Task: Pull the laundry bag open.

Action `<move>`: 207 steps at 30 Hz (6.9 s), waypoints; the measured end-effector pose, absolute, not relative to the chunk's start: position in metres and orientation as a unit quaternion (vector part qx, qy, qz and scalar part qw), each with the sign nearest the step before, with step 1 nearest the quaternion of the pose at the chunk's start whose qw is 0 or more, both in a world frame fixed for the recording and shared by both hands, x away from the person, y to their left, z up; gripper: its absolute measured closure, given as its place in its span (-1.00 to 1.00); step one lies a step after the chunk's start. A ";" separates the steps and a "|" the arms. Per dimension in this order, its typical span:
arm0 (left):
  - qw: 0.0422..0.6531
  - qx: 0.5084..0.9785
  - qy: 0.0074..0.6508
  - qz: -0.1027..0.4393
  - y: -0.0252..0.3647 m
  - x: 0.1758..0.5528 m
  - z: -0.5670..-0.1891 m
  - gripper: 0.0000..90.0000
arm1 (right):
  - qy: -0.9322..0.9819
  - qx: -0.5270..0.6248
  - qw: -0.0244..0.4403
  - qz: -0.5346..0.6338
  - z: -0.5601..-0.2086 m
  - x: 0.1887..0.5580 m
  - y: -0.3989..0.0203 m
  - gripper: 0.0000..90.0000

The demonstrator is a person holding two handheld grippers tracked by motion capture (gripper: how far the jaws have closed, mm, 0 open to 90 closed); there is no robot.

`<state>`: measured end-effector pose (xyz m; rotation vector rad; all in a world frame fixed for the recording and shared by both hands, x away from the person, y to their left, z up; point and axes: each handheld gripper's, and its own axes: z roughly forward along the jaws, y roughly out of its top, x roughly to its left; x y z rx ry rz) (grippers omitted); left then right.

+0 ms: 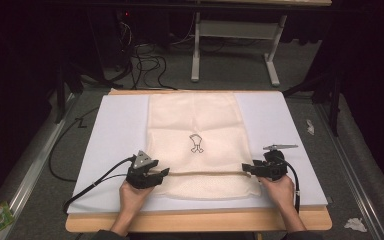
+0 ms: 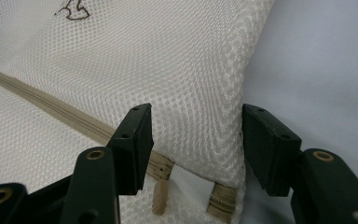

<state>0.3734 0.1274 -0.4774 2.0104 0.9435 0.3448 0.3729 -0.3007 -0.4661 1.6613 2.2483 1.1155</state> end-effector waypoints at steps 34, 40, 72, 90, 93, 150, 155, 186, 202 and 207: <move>0.396 0.817 0.390 0.153 0.119 0.376 -0.485 0.04 | 0.786 0.508 0.054 0.347 -0.468 0.381 -0.284 0.88; 0.398 0.817 0.390 0.147 0.120 0.377 -0.485 0.04 | 0.788 0.494 0.068 0.360 -0.458 0.378 -0.288 0.93; 0.433 0.828 0.339 0.113 0.076 0.376 -0.459 0.13 | 0.795 0.456 0.097 0.388 -0.412 0.378 -0.273 0.94; 0.454 0.829 0.315 0.089 0.043 0.378 -0.450 0.17 | 0.797 0.445 0.097 0.397 -0.406 0.385 -0.258 0.94; 0.456 0.831 0.308 0.086 0.036 0.377 -0.448 0.17 | 0.798 0.443 0.097 0.398 -0.405 0.386 -0.255 0.94; 0.471 0.844 0.249 0.058 -0.017 0.372 -0.449 0.40 | 0.802 0.417 0.074 0.422 -0.398 0.393 -0.215 0.95; 0.487 0.834 0.252 0.055 -0.017 0.371 -0.446 0.40 | 0.801 0.414 0.077 0.425 -0.399 0.393 -0.215 0.94; 0.509 0.821 0.254 0.044 -0.023 0.375 -0.449 0.93 | 0.799 0.412 0.078 0.431 -0.404 0.389 -0.221 0.94; 0.499 0.831 0.237 0.062 -0.016 0.367 -0.440 0.93 | 0.802 0.414 0.088 0.421 -0.409 0.386 -0.232 0.95; 0.496 0.833 0.236 0.061 -0.015 0.367 -0.437 0.93 | 0.803 0.413 0.087 0.420 -0.409 0.385 -0.233 0.95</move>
